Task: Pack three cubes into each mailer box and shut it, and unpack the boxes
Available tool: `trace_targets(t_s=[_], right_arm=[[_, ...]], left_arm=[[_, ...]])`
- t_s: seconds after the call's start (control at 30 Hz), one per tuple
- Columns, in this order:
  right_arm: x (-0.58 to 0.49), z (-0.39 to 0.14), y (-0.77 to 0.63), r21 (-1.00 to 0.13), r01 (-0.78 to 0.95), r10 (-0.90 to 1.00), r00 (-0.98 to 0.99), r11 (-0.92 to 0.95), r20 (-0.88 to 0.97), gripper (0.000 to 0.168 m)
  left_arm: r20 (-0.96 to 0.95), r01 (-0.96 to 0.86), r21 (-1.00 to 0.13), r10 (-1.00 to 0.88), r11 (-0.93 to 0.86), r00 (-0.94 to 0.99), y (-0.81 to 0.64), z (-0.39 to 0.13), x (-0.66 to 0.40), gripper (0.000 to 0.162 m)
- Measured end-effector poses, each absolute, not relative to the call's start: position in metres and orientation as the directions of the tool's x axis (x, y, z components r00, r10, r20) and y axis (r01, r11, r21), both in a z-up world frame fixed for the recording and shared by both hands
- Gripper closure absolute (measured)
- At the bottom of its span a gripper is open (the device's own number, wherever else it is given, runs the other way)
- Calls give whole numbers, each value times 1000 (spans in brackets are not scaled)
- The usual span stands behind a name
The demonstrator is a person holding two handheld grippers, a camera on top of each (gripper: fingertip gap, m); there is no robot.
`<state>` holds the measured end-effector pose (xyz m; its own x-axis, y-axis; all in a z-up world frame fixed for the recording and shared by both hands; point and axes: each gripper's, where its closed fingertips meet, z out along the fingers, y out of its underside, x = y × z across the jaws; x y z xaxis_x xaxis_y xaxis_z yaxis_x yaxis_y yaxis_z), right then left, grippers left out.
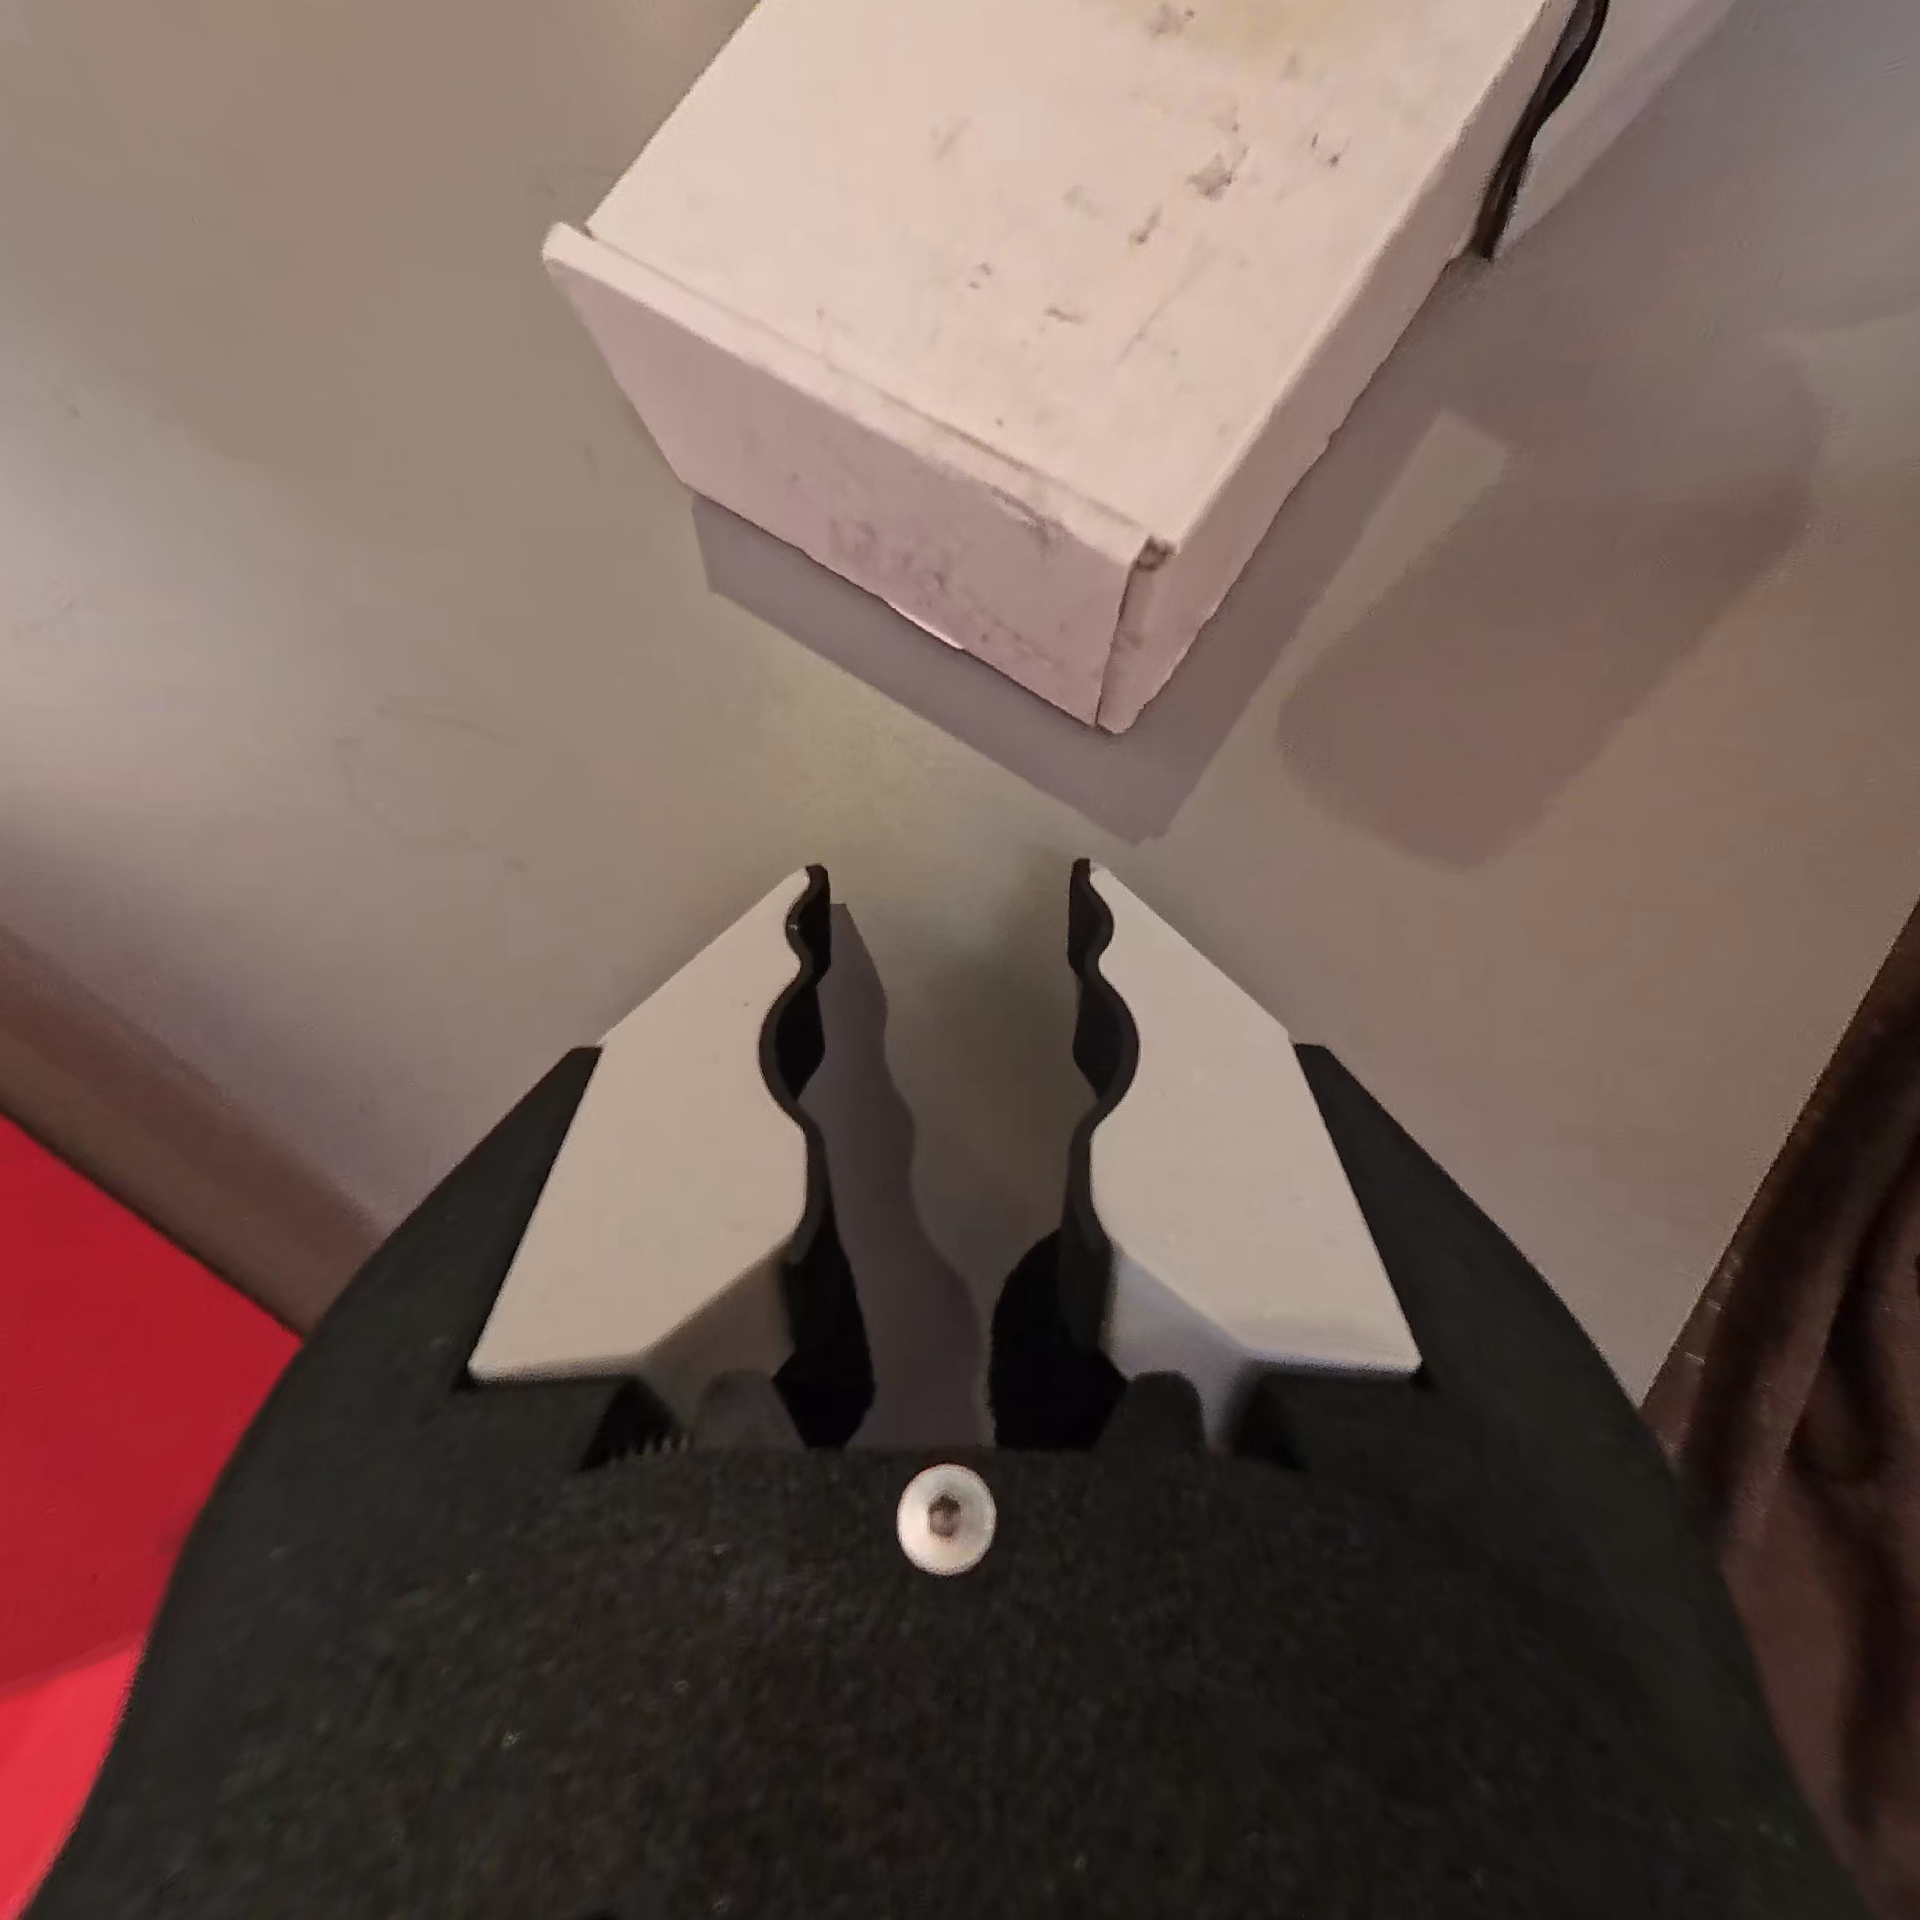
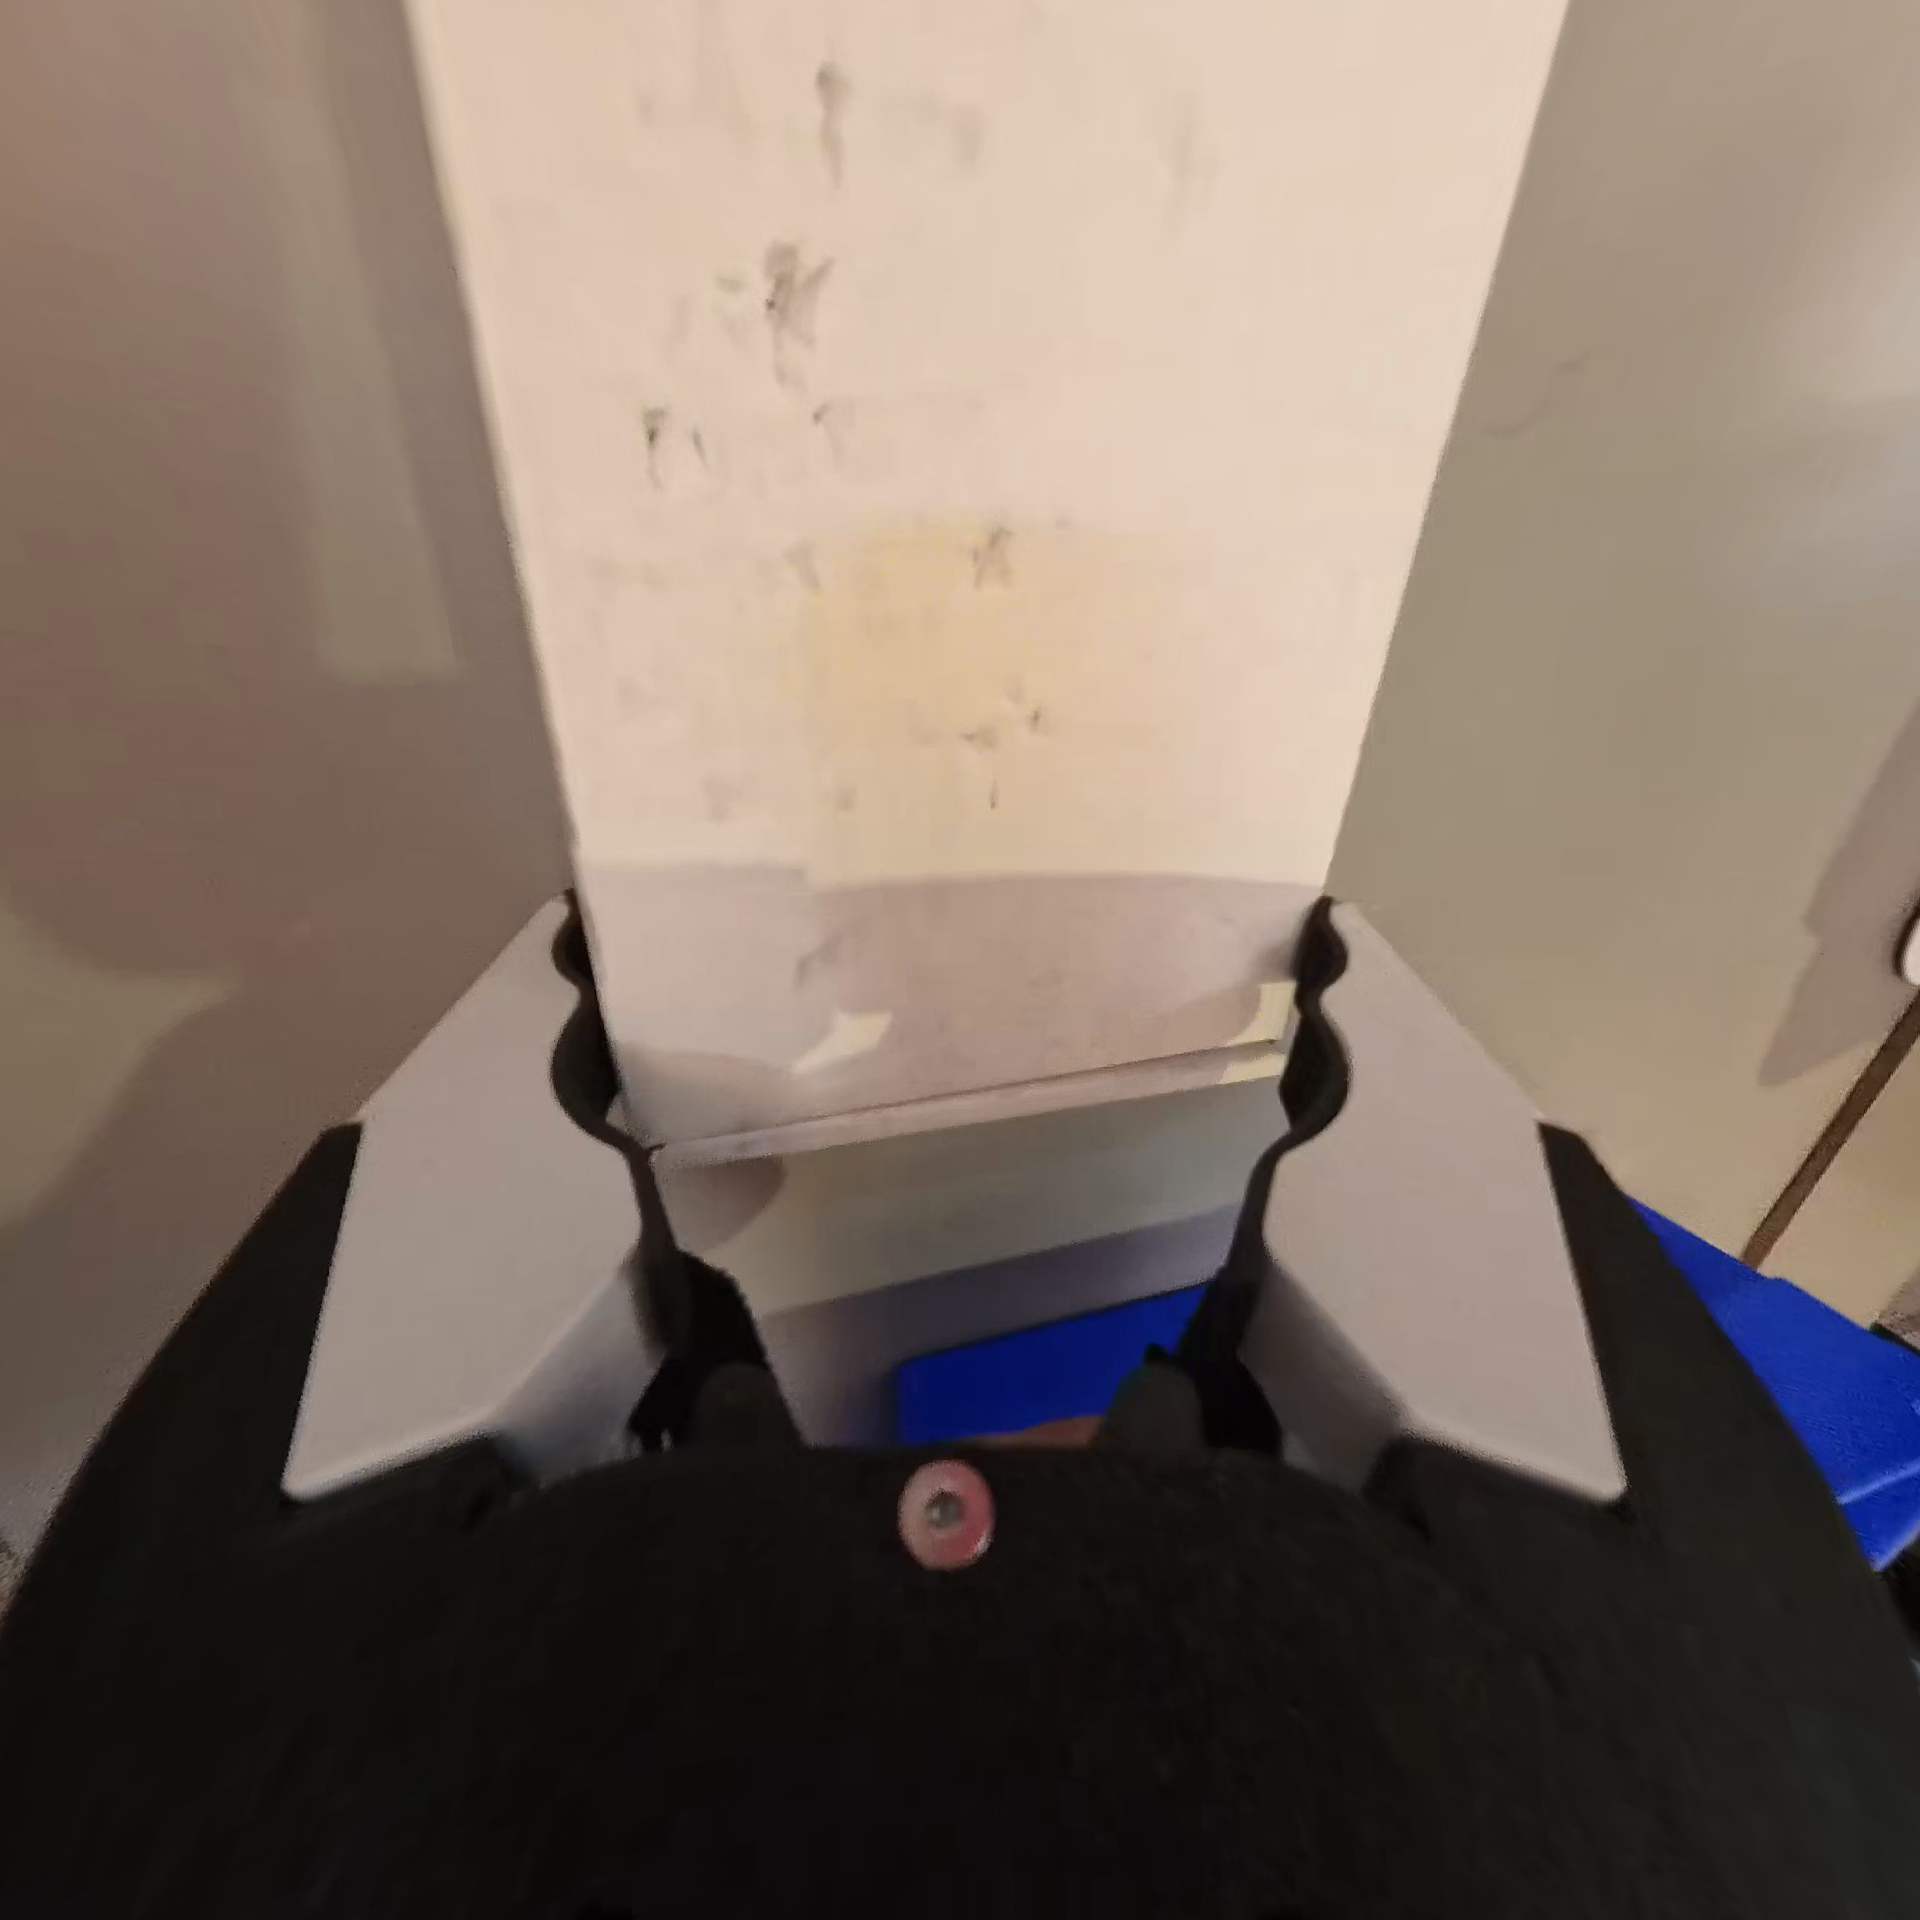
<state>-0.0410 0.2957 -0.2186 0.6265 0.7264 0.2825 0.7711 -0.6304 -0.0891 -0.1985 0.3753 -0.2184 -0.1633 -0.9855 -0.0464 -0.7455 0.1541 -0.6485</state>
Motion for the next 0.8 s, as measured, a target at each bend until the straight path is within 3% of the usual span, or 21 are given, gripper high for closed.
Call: trace_targets(t_s=[0.03,0.27,0.43,0.53,0.57,0.8], right_arm=[[-40,-219,296,-75,777,734,617,-625,284,37],[-39,-218,294,-45,789,749,597,-612,285,39],[-46,-210,292,-169,763,720,645,-624,256,37],[-65,-186,298,-287,699,678,711,-655,185,15],[-71,-180,301,-313,679,669,726,-664,157,14],[-85,-201,323,-218,715,700,698,-665,151,17]], left_arm=[[-50,-746,-647,-986,155,-161,376,-219,-199,118],[-42,-744,-653,-988,140,-149,379,-219,-199,118],[-44,-733,-666,-988,140,-149,379,-214,-196,119],[-52,-726,-671,-986,151,-156,378,-212,-195,119],[-61,-725,-671,-986,157,-157,379,-212,-195,119],[-84,-698,-694,-983,176,-164,377,-202,-195,118]])
